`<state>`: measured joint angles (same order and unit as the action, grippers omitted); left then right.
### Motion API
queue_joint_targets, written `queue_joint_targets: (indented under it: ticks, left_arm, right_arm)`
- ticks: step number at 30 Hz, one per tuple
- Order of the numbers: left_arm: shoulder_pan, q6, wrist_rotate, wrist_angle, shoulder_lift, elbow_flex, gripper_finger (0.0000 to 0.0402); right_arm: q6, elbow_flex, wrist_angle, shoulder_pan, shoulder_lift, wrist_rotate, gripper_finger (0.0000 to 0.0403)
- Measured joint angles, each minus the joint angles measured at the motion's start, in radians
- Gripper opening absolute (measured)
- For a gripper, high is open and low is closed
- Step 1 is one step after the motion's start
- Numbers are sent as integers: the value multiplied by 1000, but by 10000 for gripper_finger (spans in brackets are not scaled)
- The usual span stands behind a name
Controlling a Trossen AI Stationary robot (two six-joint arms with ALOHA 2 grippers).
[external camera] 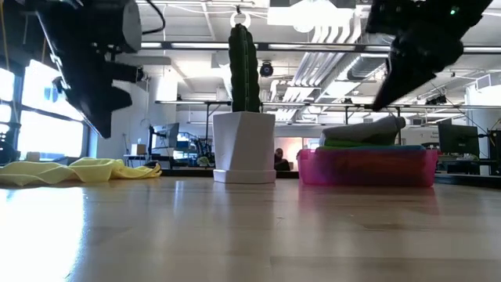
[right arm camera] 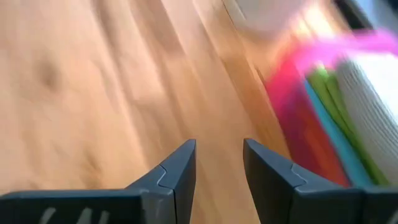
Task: Fold microfiber towels
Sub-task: Fold the yellow towel
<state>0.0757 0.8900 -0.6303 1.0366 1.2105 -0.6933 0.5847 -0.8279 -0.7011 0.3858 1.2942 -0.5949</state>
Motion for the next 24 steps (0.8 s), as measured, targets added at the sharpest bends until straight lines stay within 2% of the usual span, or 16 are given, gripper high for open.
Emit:
queue_joint_targets:
  ticks: [7, 14, 21, 24]
  left_arm:
    - [140, 43, -76, -206, 26, 136, 126]
    - [214, 119, -86, -335, 60, 220, 126]
    - [216, 129, -23, -426, 140, 258, 126]
    - [202, 127, -40, -500, 194, 272, 126]
  right_arm:
    - [-128, 127, 504, 140, 0, -136, 126]
    - [-228, 282, 938, 201, 3, -146, 126]
    - [-298, 361, 1065, 219, 3, -141, 126]
    - [-323, 376, 1097, 219, 3, -121, 126]
